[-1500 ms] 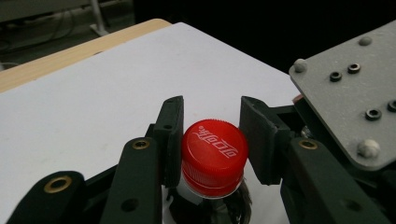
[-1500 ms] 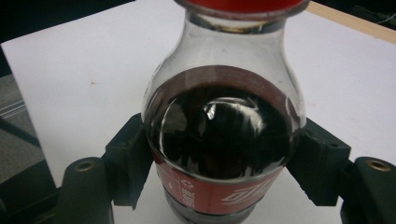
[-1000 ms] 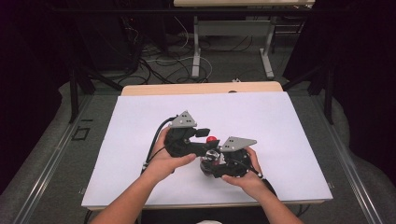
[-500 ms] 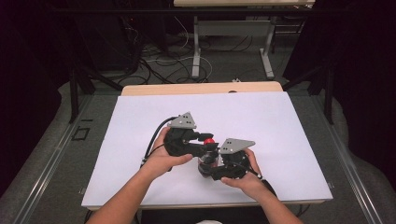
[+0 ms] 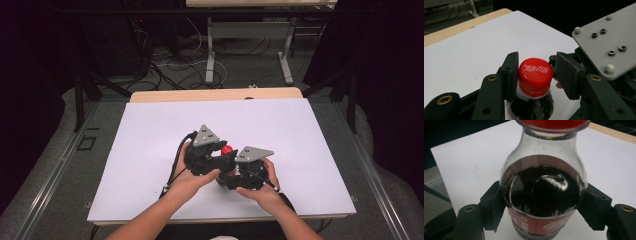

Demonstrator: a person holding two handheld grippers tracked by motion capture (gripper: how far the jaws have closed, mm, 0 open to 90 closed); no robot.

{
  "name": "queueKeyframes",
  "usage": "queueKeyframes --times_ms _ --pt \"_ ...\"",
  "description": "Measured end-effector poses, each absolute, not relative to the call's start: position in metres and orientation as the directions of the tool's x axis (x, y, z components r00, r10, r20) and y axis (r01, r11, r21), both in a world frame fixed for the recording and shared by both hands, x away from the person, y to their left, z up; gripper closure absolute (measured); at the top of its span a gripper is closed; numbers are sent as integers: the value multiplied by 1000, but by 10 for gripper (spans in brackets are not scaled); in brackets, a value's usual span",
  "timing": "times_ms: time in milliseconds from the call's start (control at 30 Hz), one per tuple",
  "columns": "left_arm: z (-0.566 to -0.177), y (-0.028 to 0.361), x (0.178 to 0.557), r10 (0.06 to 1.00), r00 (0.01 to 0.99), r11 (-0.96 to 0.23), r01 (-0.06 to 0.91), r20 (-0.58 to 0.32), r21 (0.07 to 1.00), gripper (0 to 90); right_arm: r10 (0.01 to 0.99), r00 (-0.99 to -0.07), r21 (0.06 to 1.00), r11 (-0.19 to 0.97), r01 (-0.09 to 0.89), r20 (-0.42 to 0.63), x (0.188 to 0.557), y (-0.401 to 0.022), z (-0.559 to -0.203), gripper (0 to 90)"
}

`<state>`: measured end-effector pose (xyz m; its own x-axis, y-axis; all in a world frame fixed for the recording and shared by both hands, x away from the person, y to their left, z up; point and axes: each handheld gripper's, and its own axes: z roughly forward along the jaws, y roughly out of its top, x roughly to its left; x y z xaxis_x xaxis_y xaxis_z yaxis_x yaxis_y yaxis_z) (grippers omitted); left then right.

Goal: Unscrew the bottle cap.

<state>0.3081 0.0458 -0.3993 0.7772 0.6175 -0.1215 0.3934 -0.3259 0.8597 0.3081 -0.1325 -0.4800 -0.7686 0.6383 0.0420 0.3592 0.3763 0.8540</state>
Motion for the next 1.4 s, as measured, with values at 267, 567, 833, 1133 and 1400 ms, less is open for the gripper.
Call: queueKeyframes --times_ms 267,567,833,1133,1400 --pt "-396 62 316 550 823 -338 376 -144 863 526 619 -784 855 378 355 52 308 -132 -479 296" --pt "-403 61 328 462 866 -349 377 -193 858 573 598 -800 850 396 348 49 305 -129 -479 297" --pt "-401 48 317 578 806 -346 385 -129 856 615 620 -783 846 392 362 48 304 -127 -480 298" --pt "-399 37 305 685 722 -318 420 -101 850 617 646 -763 841 413 349 -1 303 -124 -482 298" --pt "-391 42 306 669 734 -310 419 -117 854 617 642 -767 840 414 350 3 305 -126 -483 298"
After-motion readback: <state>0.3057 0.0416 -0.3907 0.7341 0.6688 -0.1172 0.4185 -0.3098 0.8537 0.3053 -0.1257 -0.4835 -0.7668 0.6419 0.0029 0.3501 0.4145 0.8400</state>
